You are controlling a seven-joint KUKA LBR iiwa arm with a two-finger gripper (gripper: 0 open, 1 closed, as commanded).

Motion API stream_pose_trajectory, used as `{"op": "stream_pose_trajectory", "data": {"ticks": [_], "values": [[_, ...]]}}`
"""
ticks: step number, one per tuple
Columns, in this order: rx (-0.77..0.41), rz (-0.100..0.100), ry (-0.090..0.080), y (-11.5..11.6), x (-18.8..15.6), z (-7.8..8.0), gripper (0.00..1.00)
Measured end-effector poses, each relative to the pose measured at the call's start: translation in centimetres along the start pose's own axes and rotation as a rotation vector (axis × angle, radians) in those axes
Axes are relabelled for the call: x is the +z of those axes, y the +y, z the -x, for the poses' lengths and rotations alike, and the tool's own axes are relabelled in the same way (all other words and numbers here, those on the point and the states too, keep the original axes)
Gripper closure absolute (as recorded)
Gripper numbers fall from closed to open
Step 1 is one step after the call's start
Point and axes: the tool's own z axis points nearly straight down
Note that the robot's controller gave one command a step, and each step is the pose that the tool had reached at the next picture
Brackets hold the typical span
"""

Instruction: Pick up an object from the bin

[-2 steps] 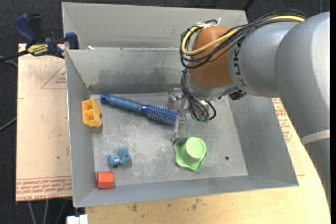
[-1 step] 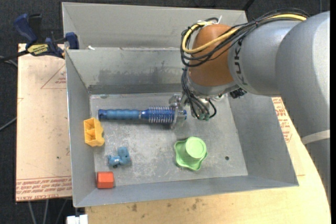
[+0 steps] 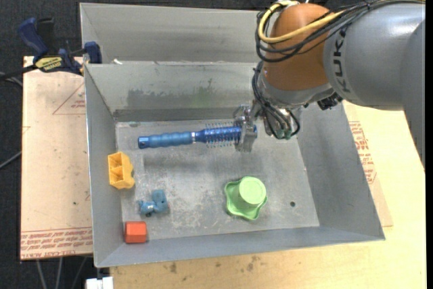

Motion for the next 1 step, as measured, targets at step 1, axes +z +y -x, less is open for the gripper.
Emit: {"op": "stream_pose_trajectory", "data": {"ticks": [1], "values": [[-0.015,0.0,-0.004,-0.29,-8.54,4.12,1.0]]}}
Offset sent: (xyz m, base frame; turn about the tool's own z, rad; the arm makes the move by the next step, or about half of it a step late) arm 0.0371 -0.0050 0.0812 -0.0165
